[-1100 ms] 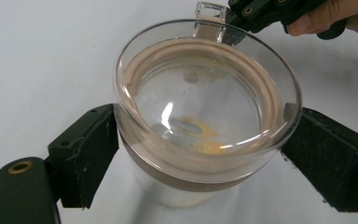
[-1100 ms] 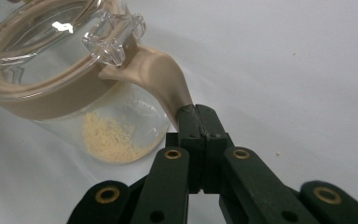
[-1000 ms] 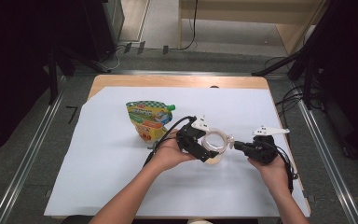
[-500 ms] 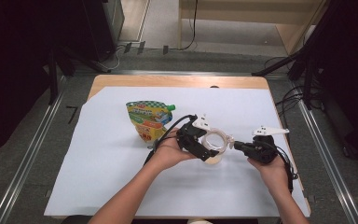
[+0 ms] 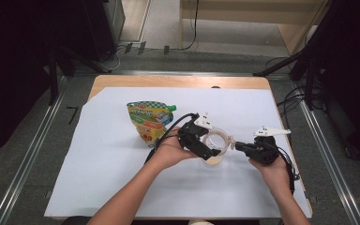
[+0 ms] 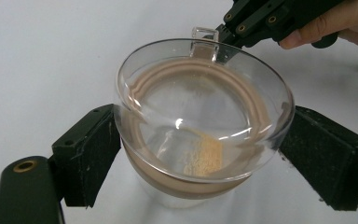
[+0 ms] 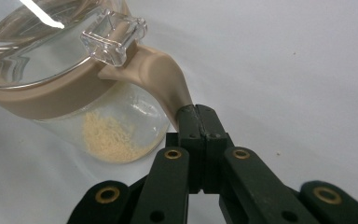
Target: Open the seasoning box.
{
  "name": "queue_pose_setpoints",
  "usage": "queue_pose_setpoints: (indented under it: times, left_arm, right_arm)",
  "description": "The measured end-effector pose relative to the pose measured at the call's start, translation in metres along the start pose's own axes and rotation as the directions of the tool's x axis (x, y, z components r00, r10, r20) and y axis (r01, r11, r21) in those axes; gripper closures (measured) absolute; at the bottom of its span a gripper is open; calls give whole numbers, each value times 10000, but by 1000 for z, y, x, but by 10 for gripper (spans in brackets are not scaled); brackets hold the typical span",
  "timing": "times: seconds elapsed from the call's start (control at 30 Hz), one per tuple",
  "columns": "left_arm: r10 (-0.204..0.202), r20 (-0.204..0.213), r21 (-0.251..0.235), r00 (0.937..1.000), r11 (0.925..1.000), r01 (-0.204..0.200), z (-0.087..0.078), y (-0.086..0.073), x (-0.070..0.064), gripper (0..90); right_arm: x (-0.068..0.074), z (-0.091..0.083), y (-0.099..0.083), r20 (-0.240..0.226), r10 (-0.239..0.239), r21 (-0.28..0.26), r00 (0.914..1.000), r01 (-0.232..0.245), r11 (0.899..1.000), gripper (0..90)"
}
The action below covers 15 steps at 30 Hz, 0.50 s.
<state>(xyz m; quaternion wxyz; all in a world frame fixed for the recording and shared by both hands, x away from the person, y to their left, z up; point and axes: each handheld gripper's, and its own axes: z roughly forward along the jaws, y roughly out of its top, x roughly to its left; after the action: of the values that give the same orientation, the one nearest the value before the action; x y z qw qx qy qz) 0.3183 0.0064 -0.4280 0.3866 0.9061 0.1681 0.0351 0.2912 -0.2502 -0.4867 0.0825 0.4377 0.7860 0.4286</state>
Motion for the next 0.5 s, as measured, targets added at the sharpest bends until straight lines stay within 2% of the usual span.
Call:
queue_pose_setpoints:
  times: [0.17, 0.2, 0.23, 0.27, 0.33, 0.4, 0.5]
  left_arm:
    - [-57, 79, -132, 10000, 9999, 58, -3, 3, 0, 145]
    - [-109, 305, -298, 9995, 9995, 118, -4, 3, 1, 159]
    - [-188, 690, -521, 9974, 9984, 225, -7, 4, 1, 234]
    - [-114, 874, -711, 9961, 9973, 177, -8, 4, 1, 342]
    - [75, 513, -587, 9987, 9983, -45, -9, 8, -2, 322]
    - [198, 618, -547, 9979, 9984, -164, -9, 10, -5, 352]
    - [308, 557, -557, 9980, 9981, -277, -11, 13, -8, 403]
  right_arm:
    - [0, 0, 0, -20, -2, 3, 10000, 2, 10000, 900]
    - [0, 0, 0, -21, -1, 3, 10000, 1, 10000, 900]
    - [0, 0, 0, -34, -23, 9, 10000, 23, 10000, 900]
    - [1, 0, 0, -76, -9, 14, 10000, 9, 10000, 900]
    - [2, 1, 0, 13, -90, -6, 10000, 90, 10000, 900]
    - [2, 1, 0, 0, -90, -6, 10000, 90, 10000, 900]
    - [1, 1, 0, -2, -86, 3, 10000, 86, 10000, 900]
